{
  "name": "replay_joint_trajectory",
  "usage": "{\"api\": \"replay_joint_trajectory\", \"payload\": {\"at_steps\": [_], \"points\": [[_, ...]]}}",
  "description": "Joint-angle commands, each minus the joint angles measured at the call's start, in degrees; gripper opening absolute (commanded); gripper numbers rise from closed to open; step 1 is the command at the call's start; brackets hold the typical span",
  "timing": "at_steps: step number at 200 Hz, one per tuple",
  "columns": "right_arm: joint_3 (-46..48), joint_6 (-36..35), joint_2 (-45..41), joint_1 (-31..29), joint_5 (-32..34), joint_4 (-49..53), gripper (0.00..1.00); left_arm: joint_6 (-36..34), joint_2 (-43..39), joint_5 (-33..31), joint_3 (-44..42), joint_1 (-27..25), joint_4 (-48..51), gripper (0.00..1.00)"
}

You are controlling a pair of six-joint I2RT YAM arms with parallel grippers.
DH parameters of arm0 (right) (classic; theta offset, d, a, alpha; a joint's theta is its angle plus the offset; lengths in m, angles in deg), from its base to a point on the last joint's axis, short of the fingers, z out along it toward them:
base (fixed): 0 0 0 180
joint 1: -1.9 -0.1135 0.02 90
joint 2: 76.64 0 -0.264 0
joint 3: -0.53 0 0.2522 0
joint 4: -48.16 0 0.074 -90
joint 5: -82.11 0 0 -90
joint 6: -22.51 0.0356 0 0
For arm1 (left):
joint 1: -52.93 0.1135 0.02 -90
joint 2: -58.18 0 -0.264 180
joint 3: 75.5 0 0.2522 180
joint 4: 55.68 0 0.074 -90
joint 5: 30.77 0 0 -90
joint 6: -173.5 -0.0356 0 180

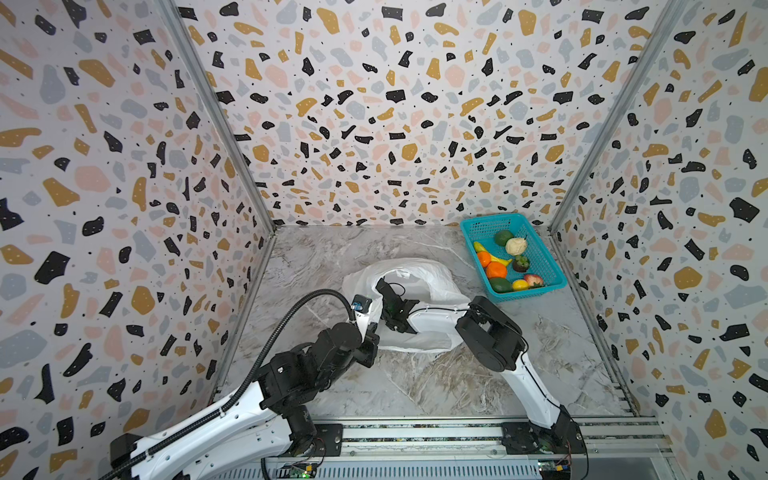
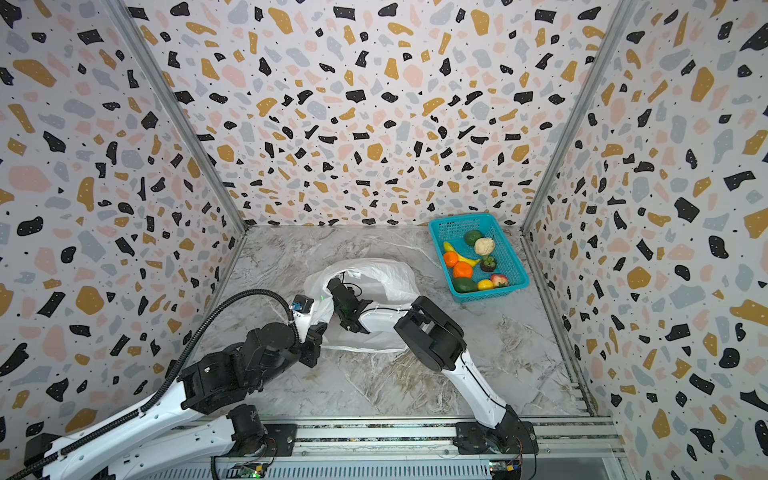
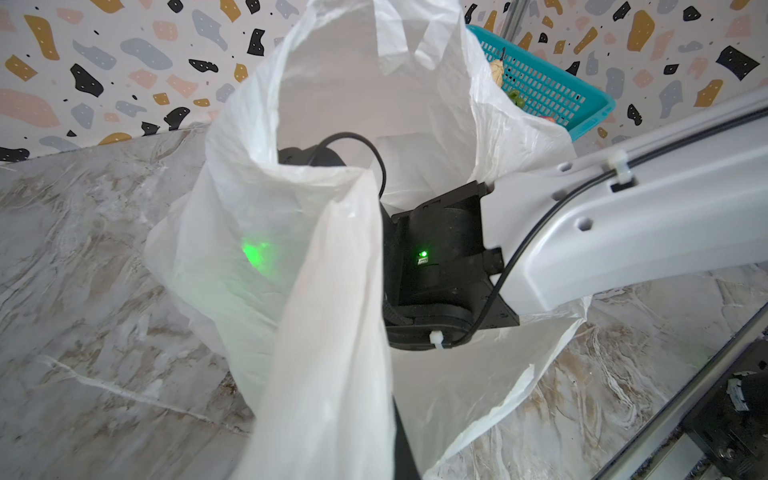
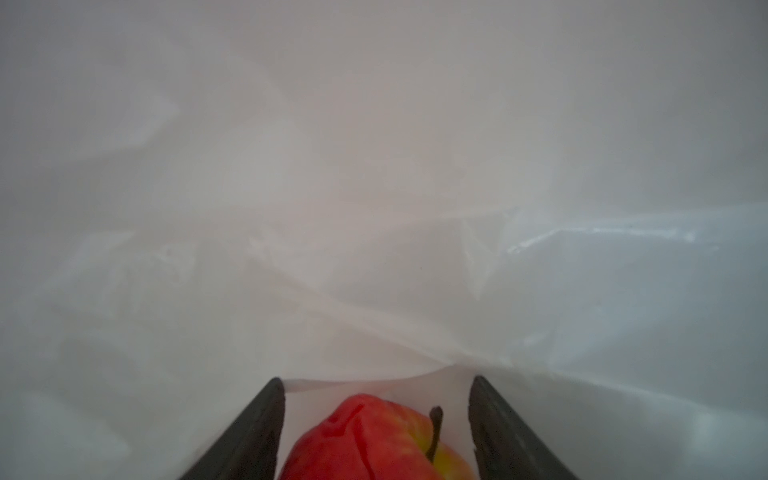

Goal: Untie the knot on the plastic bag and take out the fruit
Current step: 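Lower the right gripper onto the red apple and close on it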

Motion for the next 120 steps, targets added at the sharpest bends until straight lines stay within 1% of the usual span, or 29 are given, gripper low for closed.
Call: {"api": "replay_joint_trajectory", "payload": {"at_steps": [1,26,65,95,105,120], "points": [[3.6,-0.2,-2.6,2.0,3.1,5.8,0.66,1.9,-1.1,-0.8,-0.7,-0.2,0.1,0.0],[5.8,-0.2,-4.5,2.8,3.1,5.1,0.62,2.3,-1.3,-2.0,-1.1,-0.2,0.1,0.0],[7.0,0.5,-5.6,3.1,1.1,4.4,0.57,2.1,-0.3,-3.6,-1.4,-0.1,0.0,0.0],[9.2,0.8,-7.4,3.2,-1.7,1.6,0.54,1.6,0.0,-3.9,-1.2,-0.2,-0.2,0.0],[9.3,0.8,-7.6,3.3,-3.5,1.5,0.58,1.5,0.0,-4.1,-1.2,-0.2,-0.1,0.0],[8.8,0.8,-7.6,3.6,-6.3,2.4,0.71,1.3,-0.1,-4.1,-1.2,-0.2,-0.2,0.0]]}}
